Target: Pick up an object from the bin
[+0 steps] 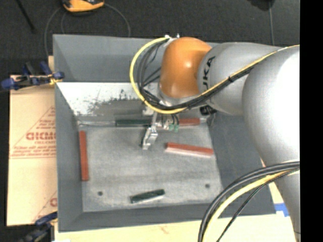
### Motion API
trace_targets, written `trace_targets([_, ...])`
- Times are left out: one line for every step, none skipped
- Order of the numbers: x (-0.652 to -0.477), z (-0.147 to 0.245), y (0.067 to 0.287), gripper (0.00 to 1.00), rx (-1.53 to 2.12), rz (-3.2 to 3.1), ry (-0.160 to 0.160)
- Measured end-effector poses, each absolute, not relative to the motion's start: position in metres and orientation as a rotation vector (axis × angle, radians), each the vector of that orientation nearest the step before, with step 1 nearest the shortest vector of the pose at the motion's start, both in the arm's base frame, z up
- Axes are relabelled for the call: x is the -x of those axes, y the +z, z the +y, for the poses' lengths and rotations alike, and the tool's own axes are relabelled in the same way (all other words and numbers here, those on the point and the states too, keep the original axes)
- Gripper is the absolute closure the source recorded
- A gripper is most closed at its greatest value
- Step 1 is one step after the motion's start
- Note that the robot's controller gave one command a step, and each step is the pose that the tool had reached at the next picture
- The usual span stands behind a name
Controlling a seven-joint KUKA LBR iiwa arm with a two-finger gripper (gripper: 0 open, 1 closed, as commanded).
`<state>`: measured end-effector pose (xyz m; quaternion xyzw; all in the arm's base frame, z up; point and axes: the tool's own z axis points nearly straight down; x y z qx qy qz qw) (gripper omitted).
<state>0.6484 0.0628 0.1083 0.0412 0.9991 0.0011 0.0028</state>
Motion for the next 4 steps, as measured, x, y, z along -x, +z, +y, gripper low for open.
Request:
trace_targets([-0.655,0.046,0.077,0.00,0.266,3.125,-0.001])
trace_targets([-0.660,0.062,0.081,1.00,0.225,3.127,-0.004])
trace_targets([-0.661,0.062,0.081,1.00,0.224,3.126,-0.003])
trace_targets([-0.662,0.061,0.084,1.00,0.221,3.126,0.002])
